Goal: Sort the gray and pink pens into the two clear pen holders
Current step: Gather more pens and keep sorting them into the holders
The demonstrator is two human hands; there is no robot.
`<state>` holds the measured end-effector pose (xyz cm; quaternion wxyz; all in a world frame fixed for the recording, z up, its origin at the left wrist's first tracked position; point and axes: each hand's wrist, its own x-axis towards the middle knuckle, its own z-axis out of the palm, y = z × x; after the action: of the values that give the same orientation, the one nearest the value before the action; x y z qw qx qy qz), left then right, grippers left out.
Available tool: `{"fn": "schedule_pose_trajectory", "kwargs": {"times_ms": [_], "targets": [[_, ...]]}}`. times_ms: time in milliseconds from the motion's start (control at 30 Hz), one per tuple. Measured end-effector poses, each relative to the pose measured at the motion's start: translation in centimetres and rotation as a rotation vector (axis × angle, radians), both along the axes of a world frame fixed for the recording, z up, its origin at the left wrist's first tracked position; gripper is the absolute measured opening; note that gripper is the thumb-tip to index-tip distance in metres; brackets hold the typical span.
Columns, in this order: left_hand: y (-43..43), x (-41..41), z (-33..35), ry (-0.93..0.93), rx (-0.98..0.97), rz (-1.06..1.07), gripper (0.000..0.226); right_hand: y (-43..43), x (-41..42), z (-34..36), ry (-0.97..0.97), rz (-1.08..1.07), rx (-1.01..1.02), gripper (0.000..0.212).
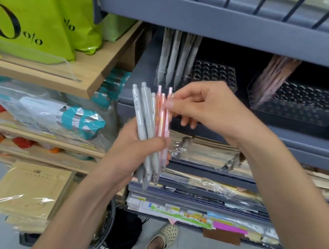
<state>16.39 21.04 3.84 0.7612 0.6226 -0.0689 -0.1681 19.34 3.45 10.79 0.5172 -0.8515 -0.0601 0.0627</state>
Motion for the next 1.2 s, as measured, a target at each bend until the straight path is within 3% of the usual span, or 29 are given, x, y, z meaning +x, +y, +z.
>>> {"fn": "schedule_pose_trajectory", "kwargs": {"times_ms": [233,433,633,733,933,1067,1200], "targets": [[-1.5,-0.4,-0.6,0.048,-0.053,0.053,0.018,-1.9,-2.1,-1.7,0.066,-0.149,0.333,0.013],[-3.2,-0.5,-1.7,0.107,-0.069,0.045,0.015,-5.7,-5.4,-2.3,-0.257,-0.49,0.555,0.017],[-5.8,-1.8,-1.9,0.137,-0.045,-0.005,0.02,-11.6,-7.5,-1.5,-0.67,-0.825,0.4,0.011],[-6.9,-2.2,-1.2,0.132,-0.05,0.004,0.025,-13.6,-7.1,-1.0,-0.756,-0.888,0.337,0.011],[-9.2,-2.0,0.3,0.115,-0.102,0.071,0.018,-16.0,-4.7,-0.5,-0.698,-0.94,0.239,0.018],[-10.4,-2.2,0.6,0.112,-0.091,0.096,0.019,-17.5,-3.2,-0.7,-0.611,-0.845,0.174,0.015],[-11.1,-2.3,0.4,0.128,-0.07,0.124,0.028,-17.8,-1.7,-0.2,-0.514,-0.741,0.046,0.044]]}}
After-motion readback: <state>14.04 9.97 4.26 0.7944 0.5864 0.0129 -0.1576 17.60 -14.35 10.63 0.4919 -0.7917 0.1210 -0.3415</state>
